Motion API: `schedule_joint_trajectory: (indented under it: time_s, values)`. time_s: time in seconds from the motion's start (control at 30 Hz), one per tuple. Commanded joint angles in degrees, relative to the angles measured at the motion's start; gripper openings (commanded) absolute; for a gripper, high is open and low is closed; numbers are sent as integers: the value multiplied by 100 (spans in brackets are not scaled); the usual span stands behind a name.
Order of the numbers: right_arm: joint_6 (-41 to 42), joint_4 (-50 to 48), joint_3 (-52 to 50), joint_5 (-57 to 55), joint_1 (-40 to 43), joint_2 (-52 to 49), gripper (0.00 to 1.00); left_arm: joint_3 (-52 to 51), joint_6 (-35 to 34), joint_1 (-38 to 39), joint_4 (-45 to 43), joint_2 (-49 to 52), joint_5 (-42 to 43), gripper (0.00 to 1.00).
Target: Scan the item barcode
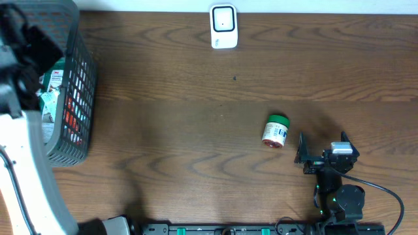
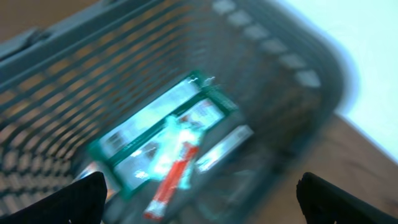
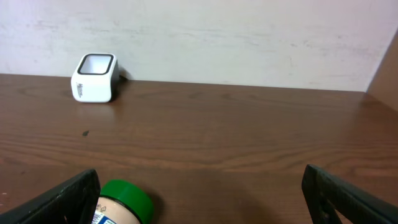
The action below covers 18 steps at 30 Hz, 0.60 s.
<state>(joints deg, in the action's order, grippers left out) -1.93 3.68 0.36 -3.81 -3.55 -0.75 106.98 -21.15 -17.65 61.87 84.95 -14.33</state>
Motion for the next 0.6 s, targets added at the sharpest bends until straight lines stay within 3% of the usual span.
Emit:
schedule_joint_trajectory:
  time_s: [0.0,0.1,0.3,0.57]
  values:
    - [-31,22,-7,4,-13,0,99,-4,-146,-459,160,466,-26,98]
    - [-31,22,-7,4,-13,0,99,-9,-114,-791,219,933,42,98]
    - [-31,22,-7,4,-13,0,99,-9,824,-1217,221,1768,708,98]
    - [-31,22,-7,4,-13,0,99,-26,1296,-1357,192,2796,1010,98]
